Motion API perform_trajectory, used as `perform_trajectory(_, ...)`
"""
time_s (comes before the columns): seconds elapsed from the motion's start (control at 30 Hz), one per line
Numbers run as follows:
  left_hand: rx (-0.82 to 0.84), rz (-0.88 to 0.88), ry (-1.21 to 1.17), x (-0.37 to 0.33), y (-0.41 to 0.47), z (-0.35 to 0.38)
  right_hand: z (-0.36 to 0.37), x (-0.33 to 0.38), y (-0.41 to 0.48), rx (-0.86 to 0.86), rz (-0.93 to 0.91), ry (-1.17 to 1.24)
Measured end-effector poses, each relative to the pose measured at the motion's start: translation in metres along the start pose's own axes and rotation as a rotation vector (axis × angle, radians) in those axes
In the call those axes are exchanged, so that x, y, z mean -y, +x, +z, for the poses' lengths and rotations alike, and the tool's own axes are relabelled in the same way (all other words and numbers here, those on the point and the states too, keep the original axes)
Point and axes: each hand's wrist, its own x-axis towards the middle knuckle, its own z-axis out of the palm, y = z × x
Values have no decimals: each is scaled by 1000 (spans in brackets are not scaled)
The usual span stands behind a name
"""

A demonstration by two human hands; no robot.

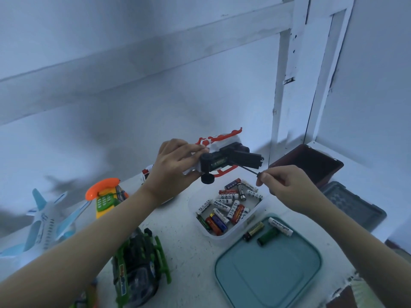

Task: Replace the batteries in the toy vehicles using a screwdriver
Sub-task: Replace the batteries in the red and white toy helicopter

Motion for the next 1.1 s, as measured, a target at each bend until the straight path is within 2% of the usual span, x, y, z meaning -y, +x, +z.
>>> perform_trajectory(0.33,43,34,5,-1,1,3,-14,-5,-6,160,59,142)
perform_trajectory(0.67,-21,-5,-16,-3,7,7,3,9,-9,71,-122,16)
perform_trajectory(0.87,-71,-67,-16,-4,9,8,11,12,-11,-13,-168,19)
perform_trajectory(1.1,-37,-120,76,-13,13,11,27,24,-16,1,-147,-138)
